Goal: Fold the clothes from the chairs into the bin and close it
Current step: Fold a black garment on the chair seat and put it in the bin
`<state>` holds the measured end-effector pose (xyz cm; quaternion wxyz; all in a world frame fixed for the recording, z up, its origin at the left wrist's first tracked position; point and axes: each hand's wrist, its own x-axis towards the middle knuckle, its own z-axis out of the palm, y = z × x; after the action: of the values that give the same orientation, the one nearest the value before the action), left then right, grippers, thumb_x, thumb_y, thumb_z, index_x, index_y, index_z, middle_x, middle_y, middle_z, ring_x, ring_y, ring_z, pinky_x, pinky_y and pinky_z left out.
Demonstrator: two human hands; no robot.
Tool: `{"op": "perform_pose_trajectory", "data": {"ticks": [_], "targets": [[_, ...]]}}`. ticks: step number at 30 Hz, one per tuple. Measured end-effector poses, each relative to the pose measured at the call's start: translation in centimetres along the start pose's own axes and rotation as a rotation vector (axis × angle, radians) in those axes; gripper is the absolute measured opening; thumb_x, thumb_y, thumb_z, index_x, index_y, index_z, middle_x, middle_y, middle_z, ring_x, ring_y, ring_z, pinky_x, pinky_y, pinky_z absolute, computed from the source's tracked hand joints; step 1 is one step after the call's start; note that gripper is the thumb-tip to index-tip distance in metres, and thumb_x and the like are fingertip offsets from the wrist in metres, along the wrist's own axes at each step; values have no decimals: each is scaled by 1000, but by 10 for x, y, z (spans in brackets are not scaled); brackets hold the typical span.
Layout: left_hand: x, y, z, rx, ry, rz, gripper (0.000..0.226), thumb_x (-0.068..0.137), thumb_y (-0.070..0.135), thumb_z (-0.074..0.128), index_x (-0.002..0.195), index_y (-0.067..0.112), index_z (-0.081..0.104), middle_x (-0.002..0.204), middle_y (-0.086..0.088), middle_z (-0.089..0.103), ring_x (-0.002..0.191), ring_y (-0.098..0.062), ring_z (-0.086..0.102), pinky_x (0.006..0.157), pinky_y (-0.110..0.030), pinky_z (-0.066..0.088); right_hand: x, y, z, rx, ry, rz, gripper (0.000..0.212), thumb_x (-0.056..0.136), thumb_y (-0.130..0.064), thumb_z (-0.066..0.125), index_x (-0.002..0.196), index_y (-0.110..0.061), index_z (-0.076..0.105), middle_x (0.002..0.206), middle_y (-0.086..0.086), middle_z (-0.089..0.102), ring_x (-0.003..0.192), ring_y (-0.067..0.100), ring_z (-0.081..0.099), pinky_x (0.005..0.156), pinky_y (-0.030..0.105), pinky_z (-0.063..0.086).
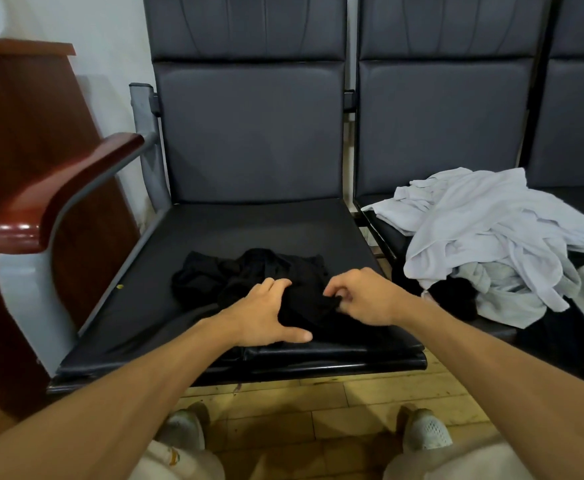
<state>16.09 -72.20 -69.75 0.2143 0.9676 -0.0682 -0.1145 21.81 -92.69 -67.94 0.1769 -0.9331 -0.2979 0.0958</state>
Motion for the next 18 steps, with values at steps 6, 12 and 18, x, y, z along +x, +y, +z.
{"op": "perform_pose_trajectory", "data": {"ticks": [6,12,18], "targets": [[4,-22,0,-97,253,-59,51,84,30,74,127,23,48,123,0,61,111,-17,59,95,-35,49,-5,-6,-21,911,226,142,24,94,7,48,92,-8,67,82,13,60,71,18,61,52,23,54],[-5,-18,-21,-605,401,-2,30,85,4,70,113,14,64,98,-3,71,87,-13,69,69,-20,56,-3,9,-42,1527,619,315,29,92,18,39,95,2,63,93,13,64,82,20,63,54,19,55],[-23,-16,-30,-788,435,14,16,97,15,57,94,15,72,81,-1,72,74,-13,68,66,-26,55,-3,20,-41,1691,692,464,23,95,10,37,106,8,56,99,17,60,86,25,61,80,31,57]]}}
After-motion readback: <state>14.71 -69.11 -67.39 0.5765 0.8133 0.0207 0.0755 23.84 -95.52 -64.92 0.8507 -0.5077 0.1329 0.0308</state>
